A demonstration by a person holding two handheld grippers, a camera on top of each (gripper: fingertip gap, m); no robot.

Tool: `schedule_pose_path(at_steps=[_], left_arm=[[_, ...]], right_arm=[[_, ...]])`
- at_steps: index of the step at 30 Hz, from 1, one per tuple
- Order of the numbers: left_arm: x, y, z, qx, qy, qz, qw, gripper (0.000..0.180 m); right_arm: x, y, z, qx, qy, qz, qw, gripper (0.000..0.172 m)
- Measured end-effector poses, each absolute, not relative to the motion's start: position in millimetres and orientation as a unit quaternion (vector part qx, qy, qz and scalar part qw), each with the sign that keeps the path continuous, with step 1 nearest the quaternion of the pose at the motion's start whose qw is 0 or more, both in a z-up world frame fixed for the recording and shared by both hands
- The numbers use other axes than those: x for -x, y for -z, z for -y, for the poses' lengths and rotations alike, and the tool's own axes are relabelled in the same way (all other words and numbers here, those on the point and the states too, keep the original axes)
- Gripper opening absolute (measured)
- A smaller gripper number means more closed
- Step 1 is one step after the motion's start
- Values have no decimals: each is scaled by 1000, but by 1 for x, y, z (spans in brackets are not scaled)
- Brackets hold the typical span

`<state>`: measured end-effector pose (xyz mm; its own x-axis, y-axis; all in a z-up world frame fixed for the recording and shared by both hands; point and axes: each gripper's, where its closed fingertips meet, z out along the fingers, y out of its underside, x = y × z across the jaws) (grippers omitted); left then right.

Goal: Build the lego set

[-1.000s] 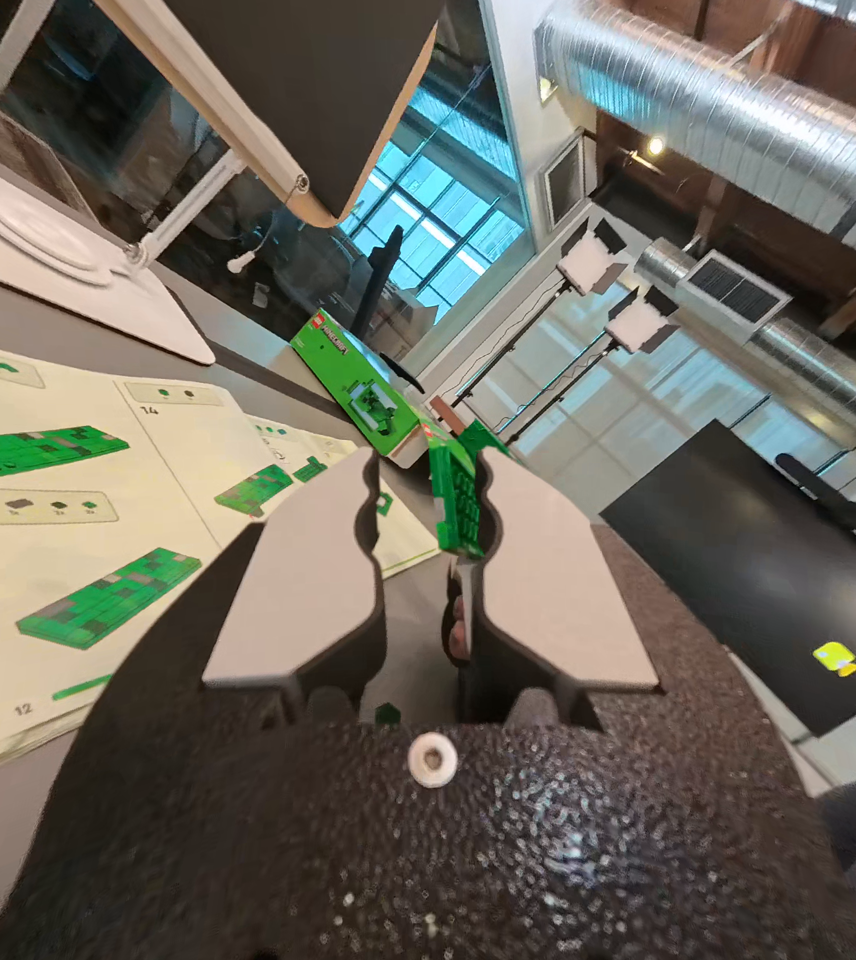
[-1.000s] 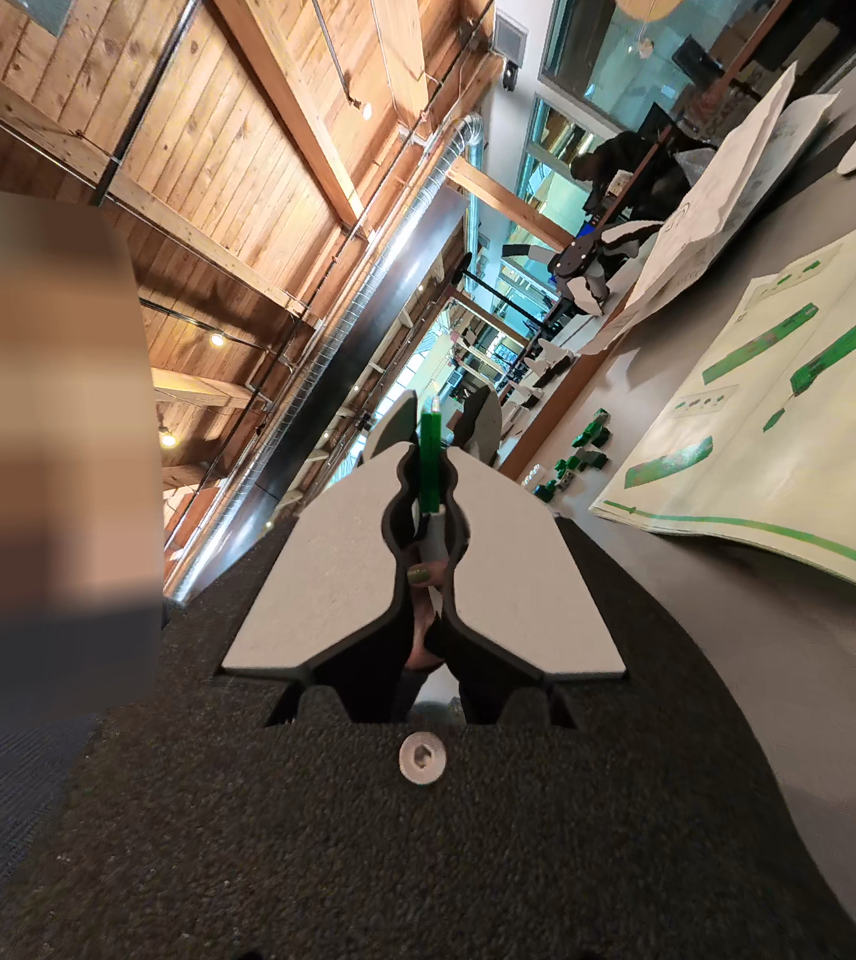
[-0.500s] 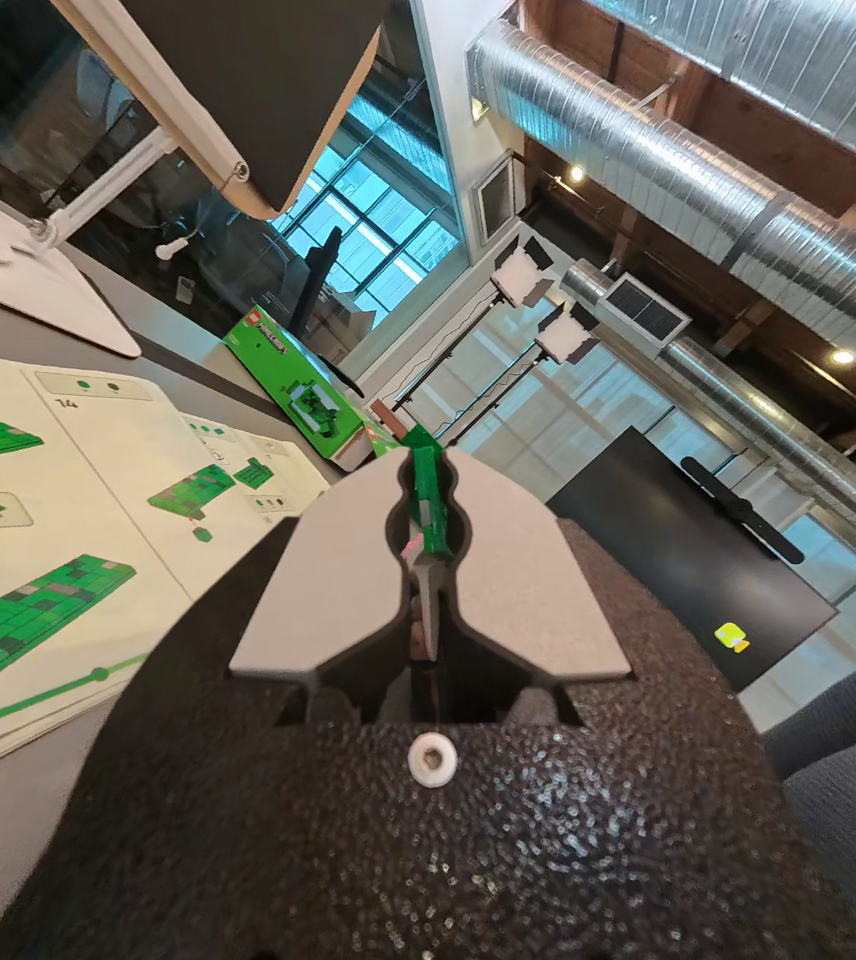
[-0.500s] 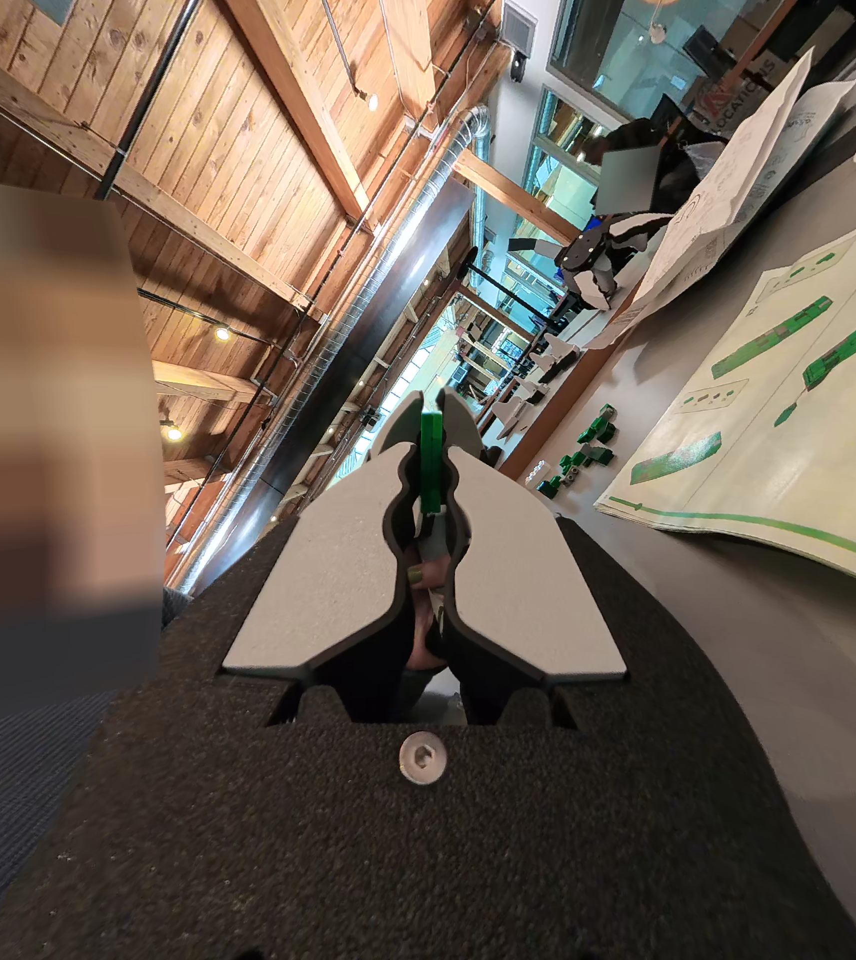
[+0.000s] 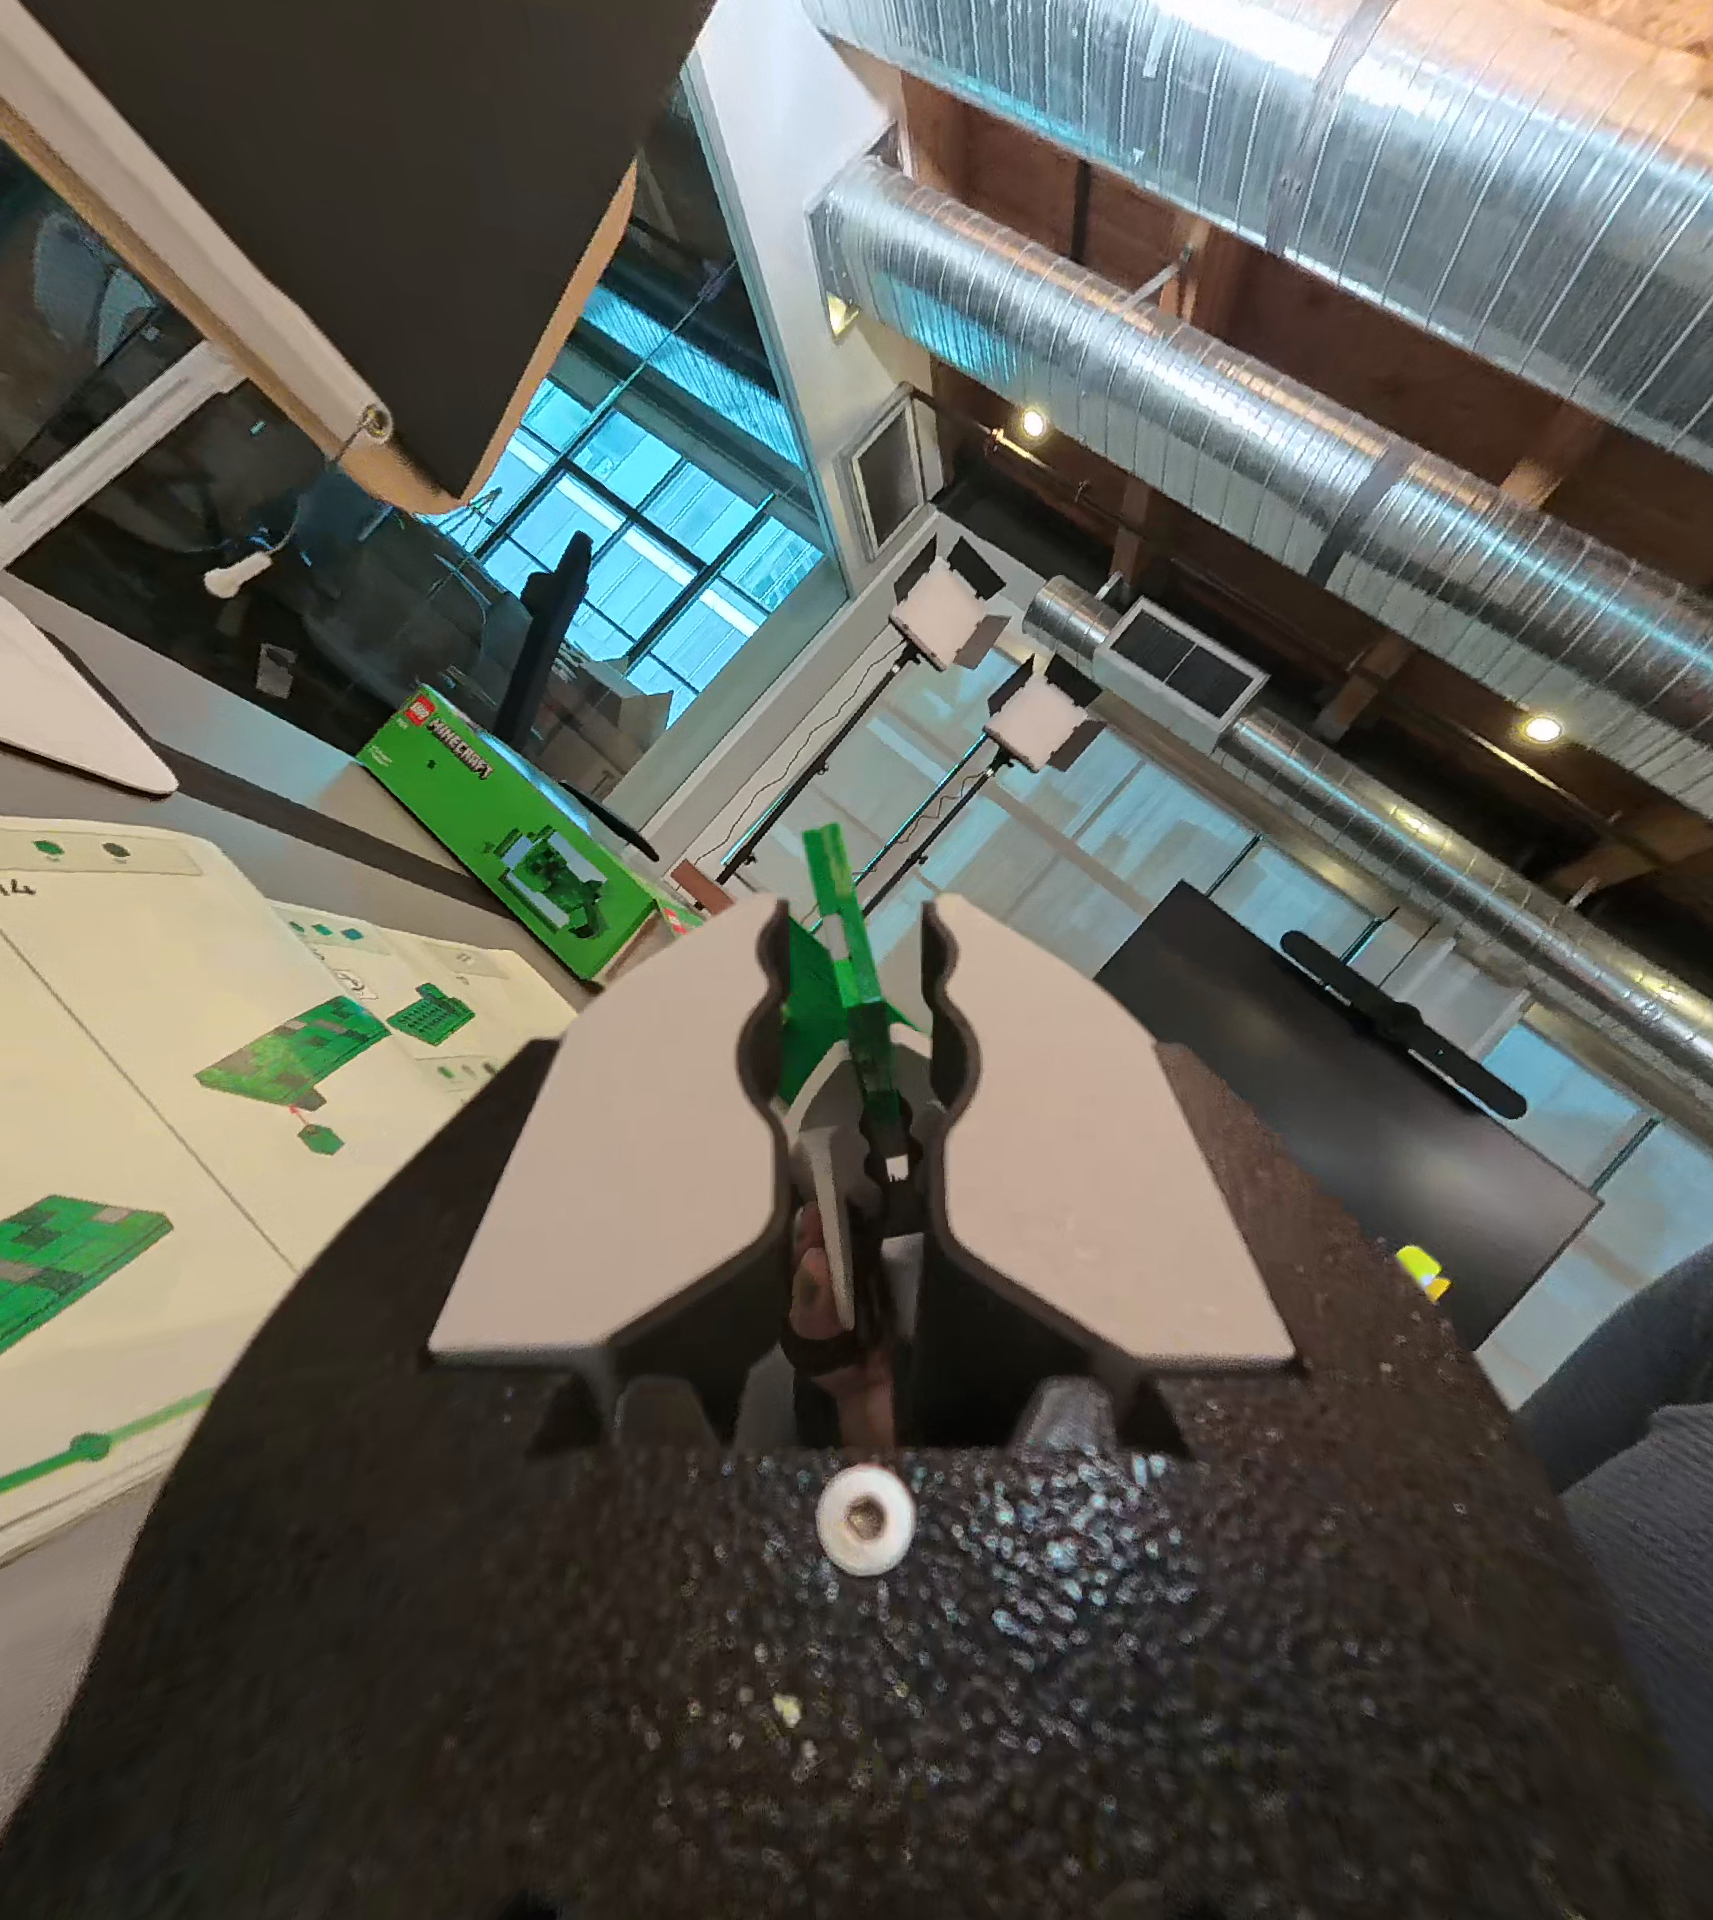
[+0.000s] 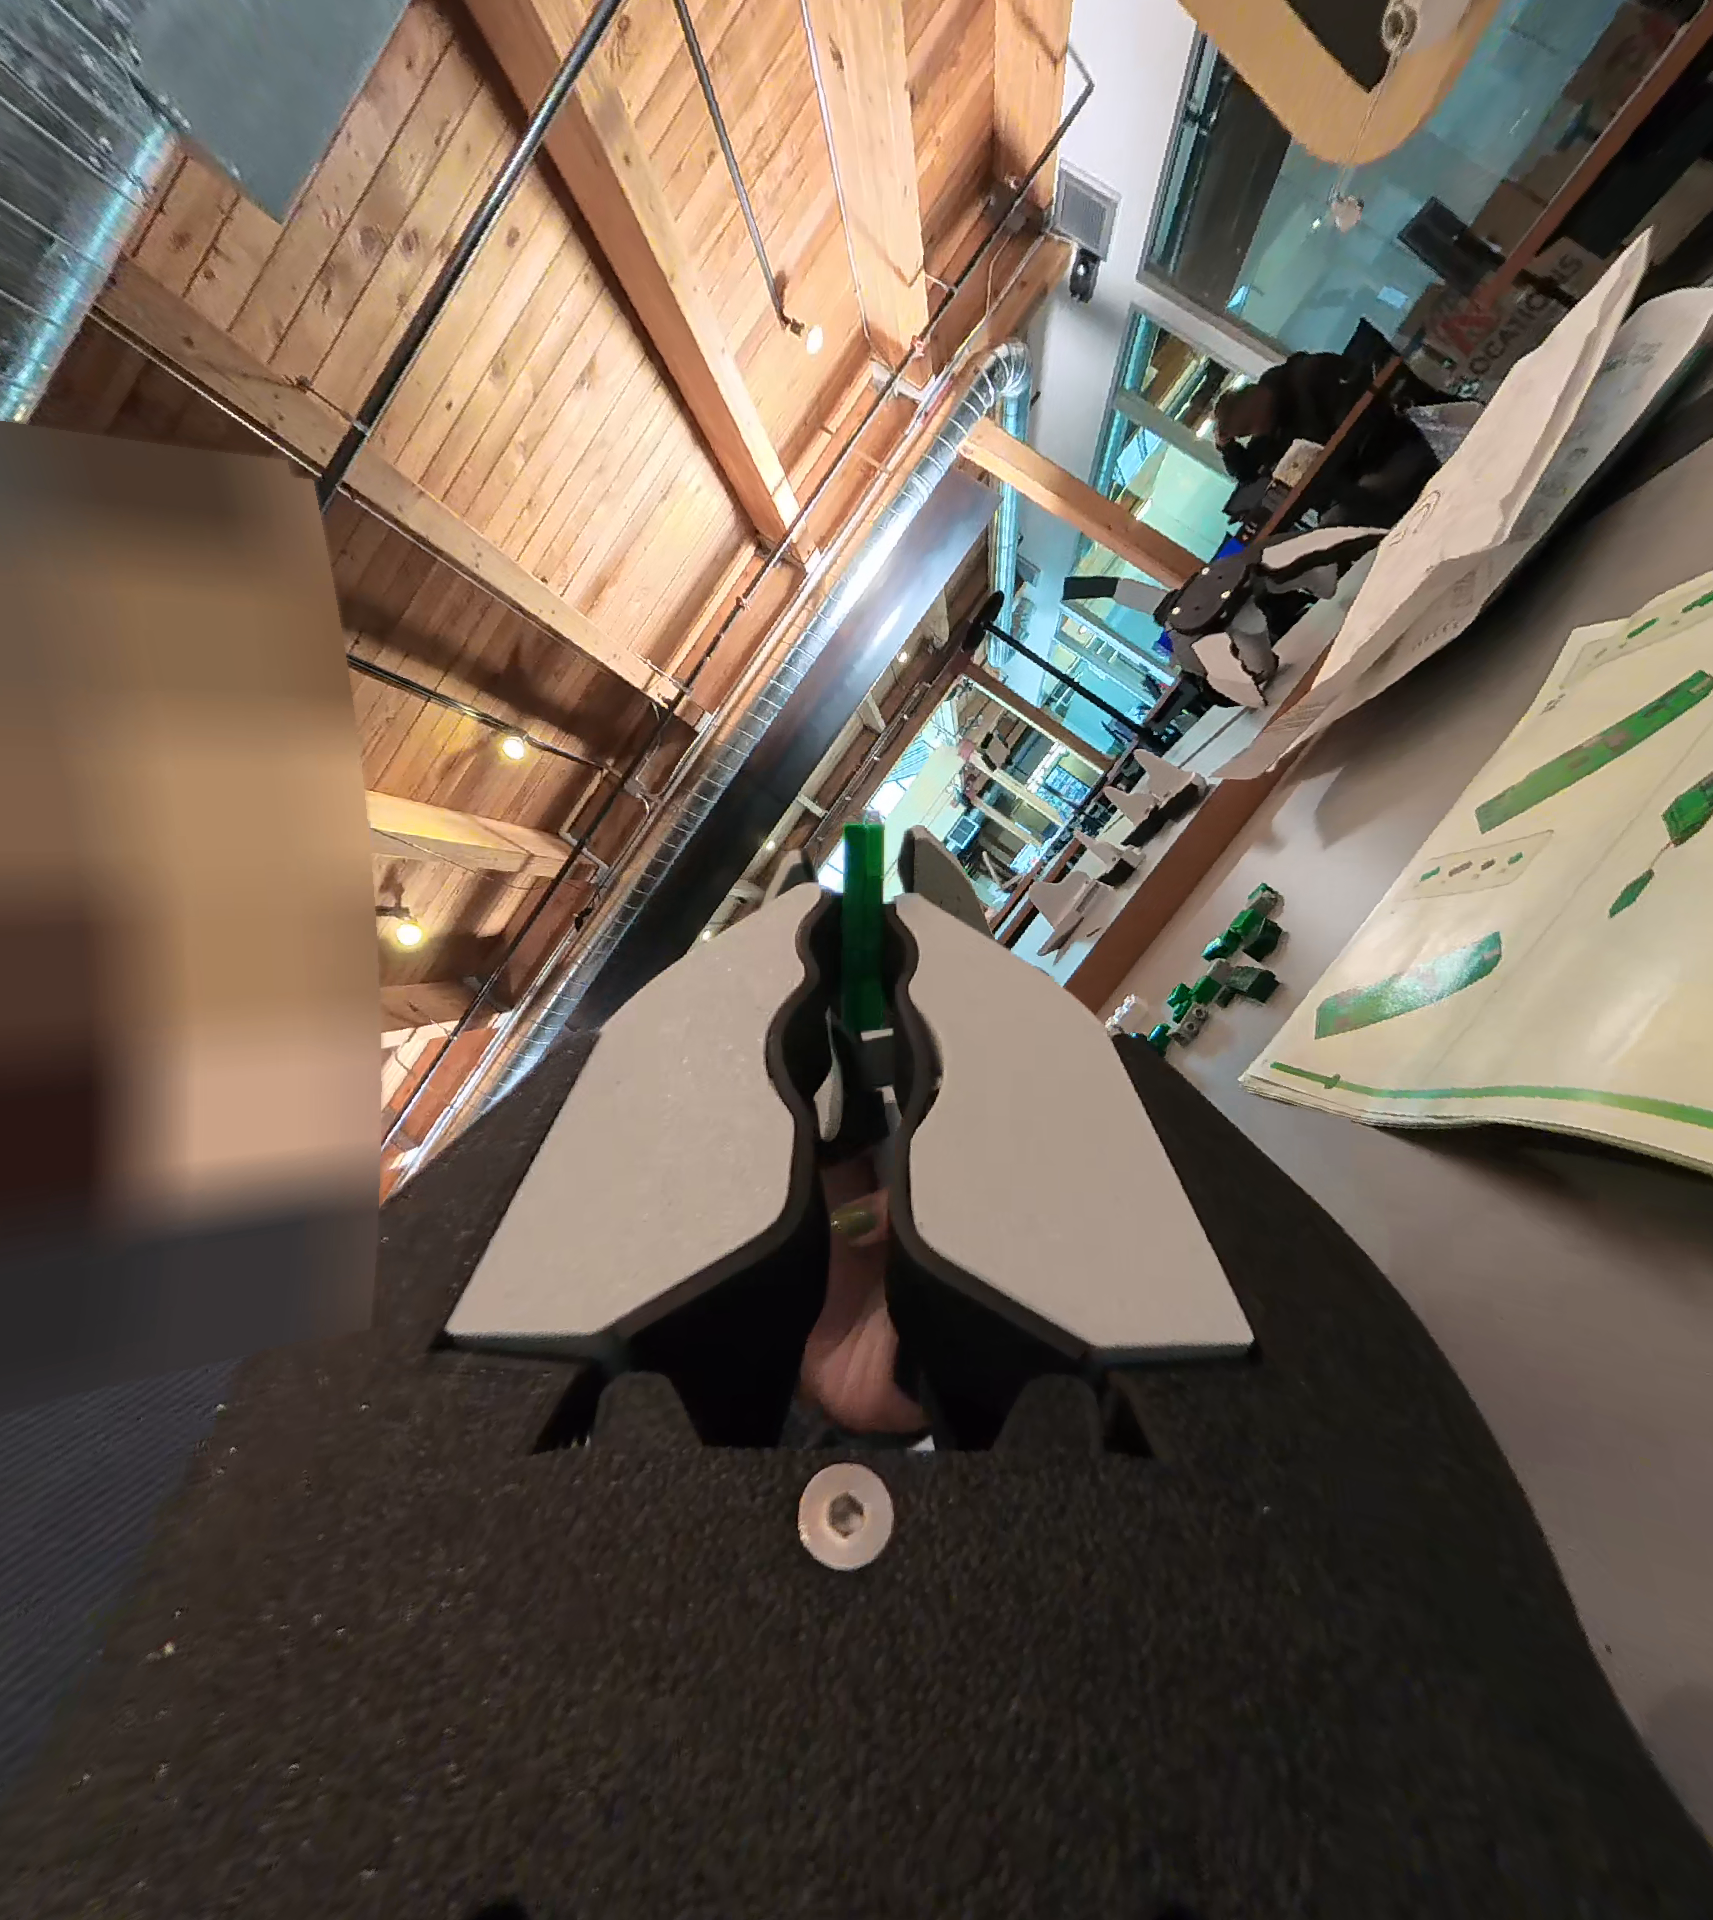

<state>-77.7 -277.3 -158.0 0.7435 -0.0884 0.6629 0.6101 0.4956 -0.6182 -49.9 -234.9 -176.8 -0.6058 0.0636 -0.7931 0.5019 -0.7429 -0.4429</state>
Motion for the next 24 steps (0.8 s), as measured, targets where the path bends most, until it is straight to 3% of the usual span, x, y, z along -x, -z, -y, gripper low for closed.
schedule_pose_path(at_steps=[4,11,14,19,24], left_arm=[[77,159,277,449,200,297,819,10],[86,171,281,418,209,364,806,7],[91,172,288,398,192,385,810,6],[117,186,314,378,152,449,795,6],[134,207,331,337,173,515,769,5]], right_arm=[[50,178,239,-437,834,-311,134,6],[55,188,242,-471,818,-317,97,8],[57,186,232,-469,807,-357,22,22],[56,187,208,-436,725,-499,-186,21],[51,207,200,-400,607,-617,-302,20]])
